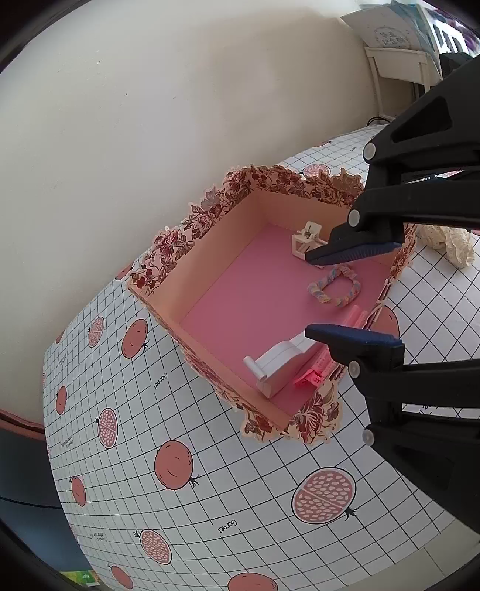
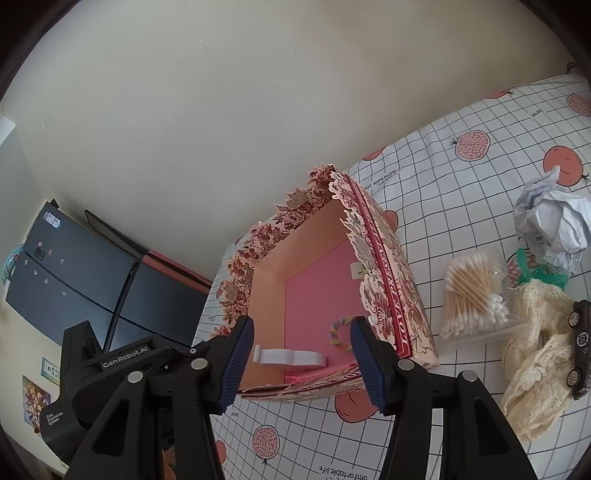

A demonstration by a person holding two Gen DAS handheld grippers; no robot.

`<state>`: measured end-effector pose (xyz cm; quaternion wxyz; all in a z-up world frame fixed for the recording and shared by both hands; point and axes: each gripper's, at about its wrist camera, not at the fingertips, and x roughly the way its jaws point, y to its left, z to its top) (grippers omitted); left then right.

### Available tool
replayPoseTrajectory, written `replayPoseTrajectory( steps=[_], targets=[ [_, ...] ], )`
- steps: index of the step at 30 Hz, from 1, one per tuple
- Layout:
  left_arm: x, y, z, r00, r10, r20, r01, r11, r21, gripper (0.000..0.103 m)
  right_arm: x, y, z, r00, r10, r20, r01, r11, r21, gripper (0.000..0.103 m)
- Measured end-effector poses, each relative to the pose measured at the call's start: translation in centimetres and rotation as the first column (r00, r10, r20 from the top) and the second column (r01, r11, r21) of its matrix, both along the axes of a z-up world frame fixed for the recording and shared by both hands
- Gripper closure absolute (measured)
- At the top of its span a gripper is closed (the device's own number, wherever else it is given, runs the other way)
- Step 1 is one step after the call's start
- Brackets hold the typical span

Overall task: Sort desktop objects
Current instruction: 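Move both tools back toward the lace scrunchie and black toy car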

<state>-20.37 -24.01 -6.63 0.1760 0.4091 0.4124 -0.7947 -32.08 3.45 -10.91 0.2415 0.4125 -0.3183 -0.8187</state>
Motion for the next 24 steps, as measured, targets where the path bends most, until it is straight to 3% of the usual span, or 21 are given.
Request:
replayPoseTrajectory(
  steps=[15,24],
  targets=[
    [-0.3,2.1,1.4,1.0,-0.032,-0.001,0.032,0.998,-0.059,0.063,0.5,2.9,1.7,0.999,-0.013,-0.032,0.015,0.999,0.035,0.044],
    [-1.0,4.4,2.1,0.996,-0.087,0.022,0.089,0.987,-0.132,0.057,0.9,5.2,3.0,0.998,-0.03,-0.061,0.035,0.996,0.086,0.044]
  ],
)
